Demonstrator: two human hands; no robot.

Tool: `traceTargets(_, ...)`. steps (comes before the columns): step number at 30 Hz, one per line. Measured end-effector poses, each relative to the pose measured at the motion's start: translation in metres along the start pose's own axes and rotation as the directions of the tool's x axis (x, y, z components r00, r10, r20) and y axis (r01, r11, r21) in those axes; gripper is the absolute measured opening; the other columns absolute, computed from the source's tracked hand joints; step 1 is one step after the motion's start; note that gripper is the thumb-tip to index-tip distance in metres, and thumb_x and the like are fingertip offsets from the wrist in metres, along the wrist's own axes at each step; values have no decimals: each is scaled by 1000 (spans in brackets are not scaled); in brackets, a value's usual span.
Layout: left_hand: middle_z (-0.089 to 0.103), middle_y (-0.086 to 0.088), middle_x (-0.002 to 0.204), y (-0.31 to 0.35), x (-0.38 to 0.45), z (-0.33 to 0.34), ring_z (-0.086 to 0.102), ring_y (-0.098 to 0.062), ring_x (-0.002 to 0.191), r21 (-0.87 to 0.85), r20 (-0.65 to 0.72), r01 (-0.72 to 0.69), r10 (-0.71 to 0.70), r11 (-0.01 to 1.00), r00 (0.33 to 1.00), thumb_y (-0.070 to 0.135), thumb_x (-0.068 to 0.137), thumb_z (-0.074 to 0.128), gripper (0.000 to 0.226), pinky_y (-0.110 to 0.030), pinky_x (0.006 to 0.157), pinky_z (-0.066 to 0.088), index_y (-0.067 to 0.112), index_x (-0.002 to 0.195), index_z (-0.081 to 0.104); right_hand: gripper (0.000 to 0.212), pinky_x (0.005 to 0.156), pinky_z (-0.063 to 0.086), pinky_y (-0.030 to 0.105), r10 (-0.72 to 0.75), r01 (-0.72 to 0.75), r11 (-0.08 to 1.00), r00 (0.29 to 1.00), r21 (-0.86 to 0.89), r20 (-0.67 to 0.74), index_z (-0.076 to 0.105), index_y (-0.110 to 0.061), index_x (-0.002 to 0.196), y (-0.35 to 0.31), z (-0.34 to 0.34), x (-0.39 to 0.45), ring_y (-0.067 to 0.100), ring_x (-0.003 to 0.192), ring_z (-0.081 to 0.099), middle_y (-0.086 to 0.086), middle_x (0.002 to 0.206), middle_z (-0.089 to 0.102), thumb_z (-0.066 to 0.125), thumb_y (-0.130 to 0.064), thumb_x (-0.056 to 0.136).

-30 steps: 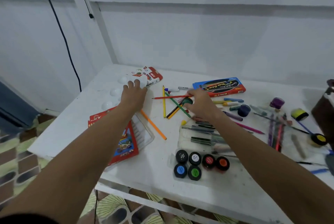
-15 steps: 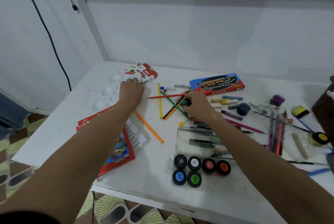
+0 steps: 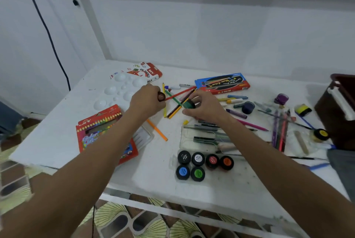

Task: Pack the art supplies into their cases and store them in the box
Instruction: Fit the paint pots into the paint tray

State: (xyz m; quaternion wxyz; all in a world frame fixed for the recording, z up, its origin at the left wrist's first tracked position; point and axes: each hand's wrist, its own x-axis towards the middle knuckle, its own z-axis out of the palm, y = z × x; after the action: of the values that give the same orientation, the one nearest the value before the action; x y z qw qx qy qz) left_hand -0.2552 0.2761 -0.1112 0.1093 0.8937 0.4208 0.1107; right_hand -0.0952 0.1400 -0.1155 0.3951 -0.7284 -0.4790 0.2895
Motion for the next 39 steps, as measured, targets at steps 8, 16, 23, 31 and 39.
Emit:
traceTargets(8, 65, 5, 88, 57, -76, -24, 58, -13, 82, -269, 11, -61, 66, 961, 998, 30, 73, 70, 29, -21, 66, 39, 21, 101, 68, 48, 74, 48, 20, 16, -16, 1000, 999, 9, 44, 70, -23, 104, -2, -21, -78, 6, 78, 57, -5, 94, 65, 88, -31, 60)
traceTargets(16, 68, 9, 91, 92, -148, -13, 64, -8, 79, -393, 196, -172, 265, 904, 944, 31, 73, 74, 25, -23, 72, 50, 24, 96, 69, 52, 75, 50, 12, 47, -37, 988, 997, -152, 59, 65, -23, 118, 17, -35, -162, 3, 82, 65, -7, 106, 67, 83, -31, 69)
traceTargets(23, 65, 9, 84, 101, -169, 6, 57, -9, 75, -333, 214, -206, 287, 920, 934, 37, 71, 76, 27, -18, 61, 42, 25, 93, 67, 47, 78, 41, 16, -13, 8, 968, 1000, -250, -19, 72, -16, 102, 23, -19, -188, 14, 92, 57, 0, 97, 69, 88, -23, 59)
traceTargets(31, 67, 6, 86, 108, -174, 13, 58, -11, 76, -319, 223, -204, 283, 926, 933, 36, 71, 76, 28, -21, 63, 46, 23, 95, 68, 59, 95, 37, 26, -29, 6, 944, 997, -329, -65, 68, -22, 115, 32, -14, -194, 14, 104, 48, -1, 113, 60, 88, -23, 59)
traceTargets(39, 62, 4, 75, 111, -174, 14, 53, -10, 67, -291, 242, -209, 283, 934, 928, 41, 70, 75, 26, -21, 55, 39, 21, 87, 69, 51, 66, 32, 3, 15, -25, 961, 999, -276, -37, 63, -18, 120, 41, -9, -201, 0, 75, 42, -1, 98, 45, 81, -20, 72)
